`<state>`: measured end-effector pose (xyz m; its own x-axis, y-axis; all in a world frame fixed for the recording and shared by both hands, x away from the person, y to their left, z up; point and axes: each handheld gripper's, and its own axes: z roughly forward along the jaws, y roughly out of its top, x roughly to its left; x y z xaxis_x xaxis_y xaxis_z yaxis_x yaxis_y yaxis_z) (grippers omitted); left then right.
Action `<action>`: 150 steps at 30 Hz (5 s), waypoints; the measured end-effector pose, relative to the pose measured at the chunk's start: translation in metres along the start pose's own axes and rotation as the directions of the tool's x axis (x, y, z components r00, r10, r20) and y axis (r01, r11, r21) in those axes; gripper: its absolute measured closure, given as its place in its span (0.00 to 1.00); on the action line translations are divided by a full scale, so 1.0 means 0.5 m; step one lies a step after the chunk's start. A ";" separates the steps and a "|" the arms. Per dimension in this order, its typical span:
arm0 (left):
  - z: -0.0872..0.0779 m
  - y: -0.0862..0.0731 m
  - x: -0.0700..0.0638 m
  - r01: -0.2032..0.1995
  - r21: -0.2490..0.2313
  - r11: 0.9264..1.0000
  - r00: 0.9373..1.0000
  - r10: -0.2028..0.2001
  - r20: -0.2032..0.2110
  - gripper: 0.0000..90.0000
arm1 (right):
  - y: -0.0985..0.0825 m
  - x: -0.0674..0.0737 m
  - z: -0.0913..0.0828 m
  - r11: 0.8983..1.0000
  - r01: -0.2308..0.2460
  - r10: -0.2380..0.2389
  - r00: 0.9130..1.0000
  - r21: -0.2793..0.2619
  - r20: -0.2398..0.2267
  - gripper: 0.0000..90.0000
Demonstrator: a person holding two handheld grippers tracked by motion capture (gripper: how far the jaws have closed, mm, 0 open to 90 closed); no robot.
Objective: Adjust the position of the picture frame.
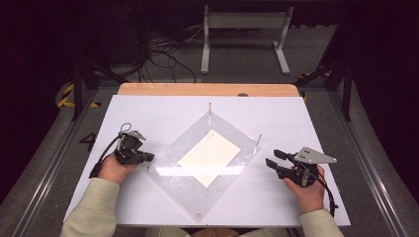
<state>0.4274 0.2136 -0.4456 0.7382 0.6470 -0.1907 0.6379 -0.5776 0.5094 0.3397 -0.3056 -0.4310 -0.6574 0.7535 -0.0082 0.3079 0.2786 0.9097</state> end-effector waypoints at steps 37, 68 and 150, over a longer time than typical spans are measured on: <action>0.004 -0.014 -0.131 -0.165 -0.216 0.962 0.951 0.213 0.224 0.70 | 0.068 -0.086 0.099 0.975 -0.123 0.075 0.966 0.183 0.247 0.71; -0.042 -0.115 -0.147 -0.088 -0.292 0.952 0.977 0.140 0.161 0.58 | 0.231 -0.123 0.291 0.961 0.076 -0.127 0.976 0.264 0.179 0.94; 0.019 -0.089 -0.202 -0.237 -0.184 0.954 0.948 0.268 0.170 0.91 | 0.005 0.151 0.068 0.882 0.347 -0.208 0.893 0.318 -0.398 0.91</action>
<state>0.3265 0.1694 -0.4569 0.9085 0.3737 -0.1871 0.3932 -0.6130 0.6853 0.3144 -0.2279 -0.4433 -0.9253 0.3780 -0.0313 0.2621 0.6967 0.6678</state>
